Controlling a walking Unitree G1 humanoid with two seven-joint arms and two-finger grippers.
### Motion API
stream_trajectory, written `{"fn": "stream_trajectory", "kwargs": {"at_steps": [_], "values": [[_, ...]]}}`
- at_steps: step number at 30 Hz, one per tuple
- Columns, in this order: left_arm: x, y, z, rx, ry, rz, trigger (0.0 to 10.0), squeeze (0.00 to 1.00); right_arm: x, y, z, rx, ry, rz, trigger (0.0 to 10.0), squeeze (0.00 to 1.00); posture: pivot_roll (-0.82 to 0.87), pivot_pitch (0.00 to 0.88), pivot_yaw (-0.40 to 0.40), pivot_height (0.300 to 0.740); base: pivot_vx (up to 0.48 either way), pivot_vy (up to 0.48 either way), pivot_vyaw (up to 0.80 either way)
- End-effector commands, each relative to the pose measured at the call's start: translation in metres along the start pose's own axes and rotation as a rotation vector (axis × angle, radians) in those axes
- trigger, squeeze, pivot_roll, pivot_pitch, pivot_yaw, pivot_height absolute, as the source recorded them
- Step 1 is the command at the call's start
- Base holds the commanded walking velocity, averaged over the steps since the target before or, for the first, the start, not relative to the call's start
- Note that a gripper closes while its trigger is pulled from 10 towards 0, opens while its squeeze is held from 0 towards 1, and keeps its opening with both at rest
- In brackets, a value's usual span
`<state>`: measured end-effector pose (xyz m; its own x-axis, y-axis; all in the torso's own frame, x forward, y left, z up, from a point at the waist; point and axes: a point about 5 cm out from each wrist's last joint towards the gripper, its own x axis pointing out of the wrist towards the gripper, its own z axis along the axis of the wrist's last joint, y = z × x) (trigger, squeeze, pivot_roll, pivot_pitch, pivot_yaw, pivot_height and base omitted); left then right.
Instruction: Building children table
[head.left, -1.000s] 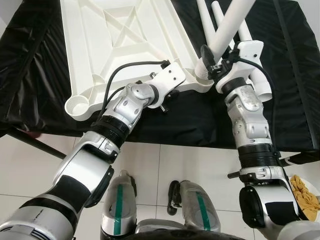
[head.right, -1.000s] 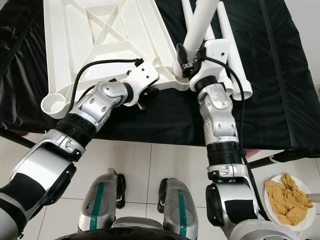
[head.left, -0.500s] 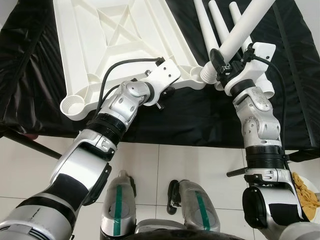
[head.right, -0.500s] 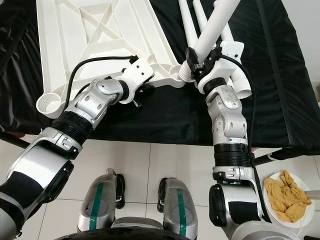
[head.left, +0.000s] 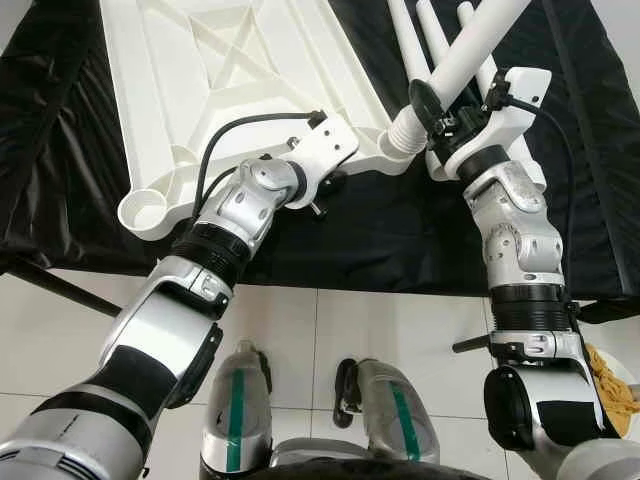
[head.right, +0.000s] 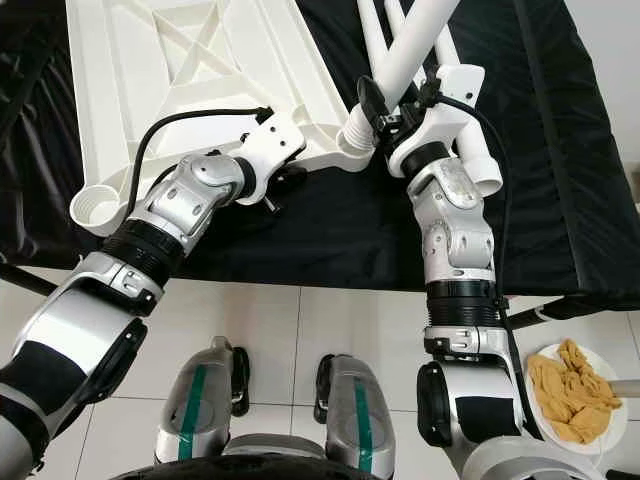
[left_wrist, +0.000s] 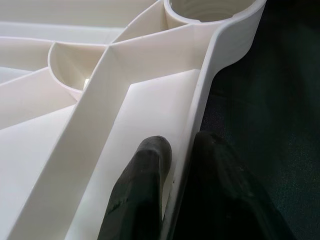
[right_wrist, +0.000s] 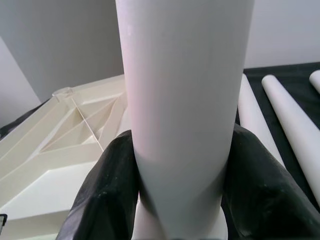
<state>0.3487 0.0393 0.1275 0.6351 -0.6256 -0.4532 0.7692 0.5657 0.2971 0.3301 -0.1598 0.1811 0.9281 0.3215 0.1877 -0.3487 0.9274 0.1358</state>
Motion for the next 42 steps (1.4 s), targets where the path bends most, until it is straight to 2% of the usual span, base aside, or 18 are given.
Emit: {"fn": "stream_trajectory", "kwargs": {"at_steps": [1, 10, 14, 24, 28, 30, 31, 33, 42], "values": [[-0.005, 0.009, -0.004, 0.003, 0.015, 0.059, 10.0, 0.00, 0.003, 0.001, -0.001, -0.001, 0.007, 0.010, 10.0, 0.00, 0.05, 0.028, -0.037, 0.740, 0.000, 0.000, 0.00], [-0.007, 0.009, -0.001, 0.004, -0.002, 0.063, 10.0, 0.00, 0.007, -0.001, -0.017, 0.028, 0.053, -0.005, 10.0, 0.00, 0.06, 0.035, -0.039, 0.740, 0.000, 0.000, 0.00], [-0.008, 0.006, 0.002, 0.009, -0.023, 0.057, 10.0, 0.00, 0.010, -0.003, -0.031, 0.056, 0.086, -0.026, 10.0, 0.00, 0.06, 0.038, -0.039, 0.740, 0.000, 0.000, 0.00], [-0.010, 0.005, 0.006, 0.014, -0.042, 0.061, 10.0, 0.00, 0.018, -0.006, -0.036, 0.062, 0.120, -0.077, 10.0, 0.00, 0.07, 0.036, -0.042, 0.740, 0.000, 0.000, 0.00], [-0.012, 0.006, 0.007, 0.013, -0.046, 0.066, 10.0, 0.00, 0.020, -0.007, -0.035, 0.026, 0.121, -0.080, 10.0, 0.00, 0.08, 0.035, -0.044, 0.740, 0.000, 0.000, 0.00], [-0.013, 0.007, 0.008, 0.013, -0.051, 0.072, 10.0, 0.00, 0.021, -0.007, -0.034, -0.050, 0.125, -0.081, 10.0, 0.00, 0.08, 0.035, -0.044, 0.740, 0.000, 0.000, 0.00], [-0.013, 0.007, 0.008, 0.013, -0.051, 0.072, 10.0, 0.00, 0.021, -0.007, -0.034, -0.050, 0.125, -0.081, 10.0, 0.00, 0.08, 0.035, -0.044, 0.740, 0.000, 0.000, 0.00], [-0.014, 0.008, 0.008, 0.014, -0.054, 0.077, 10.0, 0.00, 0.021, -0.004, -0.035, -0.134, 0.128, -0.062, 10.0, 0.00, 0.08, 0.035, -0.044, 0.740, 0.000, 0.000, 0.00], [-0.017, 0.010, 0.010, 0.015, -0.062, 0.086, 10.0, 0.00, 0.016, 0.004, -0.047, -0.140, 0.156, 0.003, 10.0, 0.00, 0.08, 0.040, -0.045, 0.740, 0.000, 0.000, 0.00]]}}
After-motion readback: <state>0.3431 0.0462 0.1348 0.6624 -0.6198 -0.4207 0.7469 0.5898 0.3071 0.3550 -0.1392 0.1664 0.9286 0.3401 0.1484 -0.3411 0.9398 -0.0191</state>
